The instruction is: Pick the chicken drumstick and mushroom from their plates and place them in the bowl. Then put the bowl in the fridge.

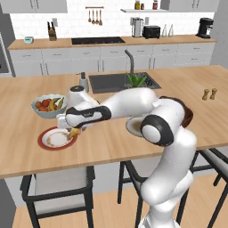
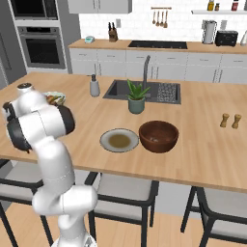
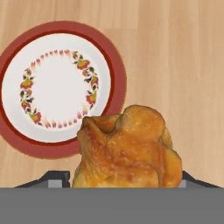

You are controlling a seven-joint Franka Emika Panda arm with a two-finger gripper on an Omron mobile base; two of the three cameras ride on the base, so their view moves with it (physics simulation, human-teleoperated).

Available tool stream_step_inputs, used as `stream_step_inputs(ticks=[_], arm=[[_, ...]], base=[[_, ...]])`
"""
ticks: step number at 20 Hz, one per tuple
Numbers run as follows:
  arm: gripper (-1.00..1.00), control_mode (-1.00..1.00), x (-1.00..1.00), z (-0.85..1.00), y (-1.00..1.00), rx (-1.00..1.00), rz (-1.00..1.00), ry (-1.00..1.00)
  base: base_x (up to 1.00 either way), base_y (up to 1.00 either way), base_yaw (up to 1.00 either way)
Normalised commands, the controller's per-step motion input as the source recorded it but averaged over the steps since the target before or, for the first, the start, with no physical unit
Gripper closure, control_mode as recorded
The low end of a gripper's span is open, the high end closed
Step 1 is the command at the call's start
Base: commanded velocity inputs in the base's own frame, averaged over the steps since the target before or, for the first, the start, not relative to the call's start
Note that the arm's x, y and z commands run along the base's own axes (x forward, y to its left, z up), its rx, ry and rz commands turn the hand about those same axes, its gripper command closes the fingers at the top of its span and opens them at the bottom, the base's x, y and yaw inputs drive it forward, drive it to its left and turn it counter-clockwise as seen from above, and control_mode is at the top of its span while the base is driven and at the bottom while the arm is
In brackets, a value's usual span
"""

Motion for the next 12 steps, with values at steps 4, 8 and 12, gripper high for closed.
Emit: stream_step_inputs(ticks=[4, 8, 12], arm=[[1.00, -1.00, -0.19, 0.58, -0.95, -0.04, -0.01, 0.02], [1.00, -1.00, -0.09, 0.46, -0.96, -0.04, -0.04, 0.03], [1.00, -1.00, -0.05, 0.07, -1.00, 0.00, -0.05, 0.01]], base=[[0.00, 0.00, 0.00], [0.00, 0.00, 0.00], [0.00, 0.00, 0.00]])
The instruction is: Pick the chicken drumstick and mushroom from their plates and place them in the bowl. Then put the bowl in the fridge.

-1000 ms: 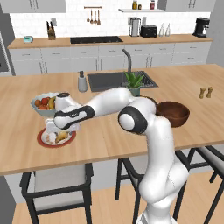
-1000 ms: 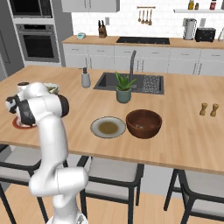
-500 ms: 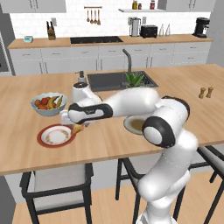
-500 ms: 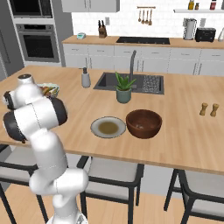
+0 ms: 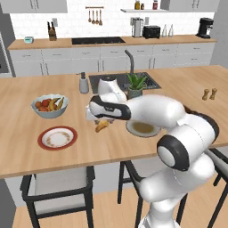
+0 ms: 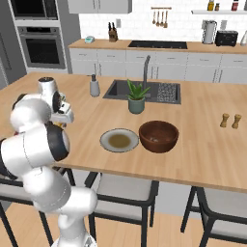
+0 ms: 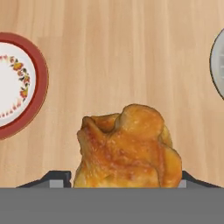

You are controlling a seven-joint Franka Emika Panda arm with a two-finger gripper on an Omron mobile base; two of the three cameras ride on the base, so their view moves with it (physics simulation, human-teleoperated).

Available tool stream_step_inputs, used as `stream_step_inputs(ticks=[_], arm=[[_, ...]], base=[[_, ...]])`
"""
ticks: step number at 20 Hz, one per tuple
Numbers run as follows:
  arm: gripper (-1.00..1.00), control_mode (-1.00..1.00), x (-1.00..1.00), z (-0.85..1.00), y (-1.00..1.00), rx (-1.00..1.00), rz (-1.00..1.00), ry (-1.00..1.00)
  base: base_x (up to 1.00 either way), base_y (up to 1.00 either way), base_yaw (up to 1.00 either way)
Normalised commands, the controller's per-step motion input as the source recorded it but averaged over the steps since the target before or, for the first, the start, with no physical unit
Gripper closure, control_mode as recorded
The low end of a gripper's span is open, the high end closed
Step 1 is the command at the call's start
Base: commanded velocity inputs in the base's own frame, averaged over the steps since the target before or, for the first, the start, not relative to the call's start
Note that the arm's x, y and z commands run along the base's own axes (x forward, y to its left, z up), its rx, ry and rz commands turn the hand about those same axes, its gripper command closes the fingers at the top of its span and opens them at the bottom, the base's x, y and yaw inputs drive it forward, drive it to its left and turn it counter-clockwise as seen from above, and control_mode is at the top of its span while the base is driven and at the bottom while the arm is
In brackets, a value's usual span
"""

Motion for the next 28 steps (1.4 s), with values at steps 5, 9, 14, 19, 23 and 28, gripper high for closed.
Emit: stream_step_inputs(ticks=[5, 9, 14, 19, 23, 28], arm=[[1.00, -1.00, -0.25, 0.23, -1.00, 0.00, -0.07, 0.02], [1.00, -1.00, -0.11, 0.42, -1.00, 0.00, -0.07, 0.02], [1.00, -1.00, -0.02, 0.26, -1.00, 0.00, -0.03, 0.01], [1.00, -1.00, 0.00, 0.01, -1.00, 0.00, 0.00, 0.01], [1.00, -1.00, 0.00, 0.00, -1.00, 0.00, 0.00, 0.04], [1.00, -1.00, 0.09, 0.01, -1.00, 0.01, -0.02, 0.14]], base=[[0.00, 0.00, 0.00], [0.00, 0.00, 0.00], [0.00, 0.00, 0.00], [0.00, 0.00, 0.00], [0.00, 0.00, 0.00], [0.00, 0.00, 0.00]])
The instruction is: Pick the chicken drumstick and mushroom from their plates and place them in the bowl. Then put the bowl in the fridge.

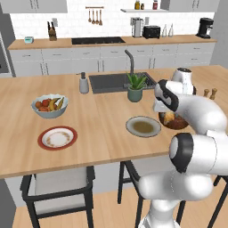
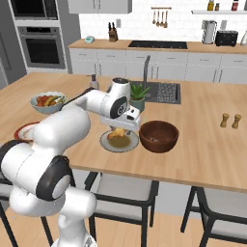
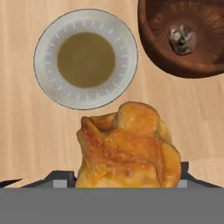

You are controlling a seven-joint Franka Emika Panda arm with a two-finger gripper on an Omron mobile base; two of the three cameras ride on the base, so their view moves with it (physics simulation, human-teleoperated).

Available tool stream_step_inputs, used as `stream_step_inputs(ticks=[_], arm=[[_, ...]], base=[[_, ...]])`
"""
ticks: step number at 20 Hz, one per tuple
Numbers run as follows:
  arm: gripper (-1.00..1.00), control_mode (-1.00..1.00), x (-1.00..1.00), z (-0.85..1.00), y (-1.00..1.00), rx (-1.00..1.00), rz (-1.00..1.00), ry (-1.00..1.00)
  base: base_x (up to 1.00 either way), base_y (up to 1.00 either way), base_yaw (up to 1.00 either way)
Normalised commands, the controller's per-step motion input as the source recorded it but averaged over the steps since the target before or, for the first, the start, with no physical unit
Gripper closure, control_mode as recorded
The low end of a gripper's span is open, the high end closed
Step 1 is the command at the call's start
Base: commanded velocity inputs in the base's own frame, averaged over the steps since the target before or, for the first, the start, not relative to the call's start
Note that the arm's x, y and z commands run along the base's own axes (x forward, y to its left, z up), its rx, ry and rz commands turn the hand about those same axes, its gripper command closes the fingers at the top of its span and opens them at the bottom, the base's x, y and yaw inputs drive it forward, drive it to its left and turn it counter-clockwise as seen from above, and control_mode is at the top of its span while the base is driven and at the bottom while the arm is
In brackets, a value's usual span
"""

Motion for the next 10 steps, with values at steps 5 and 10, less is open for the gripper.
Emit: stream_step_inputs(ticks=[5, 10], arm=[[1.00, -1.00, 0.17, 0.02, -1.00, 0.00, -0.05, 0.10], [1.00, -1.00, 0.61, 0.00, -0.98, 0.02, -0.03, 0.13]], base=[[0.00, 0.00, 0.00], [0.00, 0.00, 0.00]])
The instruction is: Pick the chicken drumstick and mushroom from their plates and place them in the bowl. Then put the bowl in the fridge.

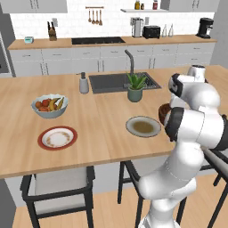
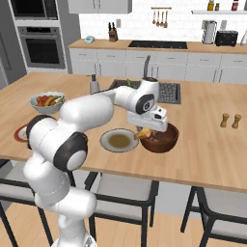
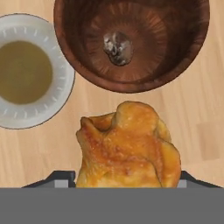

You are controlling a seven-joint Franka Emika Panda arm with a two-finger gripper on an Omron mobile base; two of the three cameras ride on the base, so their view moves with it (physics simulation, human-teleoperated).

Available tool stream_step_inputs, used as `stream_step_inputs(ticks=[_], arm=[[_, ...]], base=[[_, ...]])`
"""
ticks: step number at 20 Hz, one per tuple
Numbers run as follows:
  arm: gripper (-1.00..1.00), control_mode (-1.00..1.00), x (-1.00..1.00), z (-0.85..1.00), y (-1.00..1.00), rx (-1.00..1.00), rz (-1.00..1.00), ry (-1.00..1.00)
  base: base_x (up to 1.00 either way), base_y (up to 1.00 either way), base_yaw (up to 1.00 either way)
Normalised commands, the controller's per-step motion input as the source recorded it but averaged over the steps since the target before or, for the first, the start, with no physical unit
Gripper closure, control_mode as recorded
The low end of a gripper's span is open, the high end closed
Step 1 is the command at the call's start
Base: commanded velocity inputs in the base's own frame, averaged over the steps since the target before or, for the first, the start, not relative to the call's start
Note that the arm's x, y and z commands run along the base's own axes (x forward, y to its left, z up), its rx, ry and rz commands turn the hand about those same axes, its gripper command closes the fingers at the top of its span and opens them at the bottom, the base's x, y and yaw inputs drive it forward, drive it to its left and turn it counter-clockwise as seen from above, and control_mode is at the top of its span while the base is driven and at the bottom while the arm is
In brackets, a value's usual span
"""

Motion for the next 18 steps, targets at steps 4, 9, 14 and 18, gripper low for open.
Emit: stream_step_inputs(ticks=[4, 9, 14, 18], arm=[[1.00, -1.00, 0.61, 0.00, -0.90, 0.04, 0.00, 0.01], [1.00, -1.00, 0.66, -0.14, -0.26, 0.09, 0.00, 0.00], [1.00, -1.00, 0.69, -0.38, -0.04, 0.01, 0.00, 0.00], [1.00, -1.00, 0.40, -0.60, 0.00, 0.00, 0.00, 0.00]], base=[[0.00, 0.00, 0.00], [0.00, 0.00, 0.00], [0.00, 0.00, 0.00], [0.00, 0.00, 0.00]])
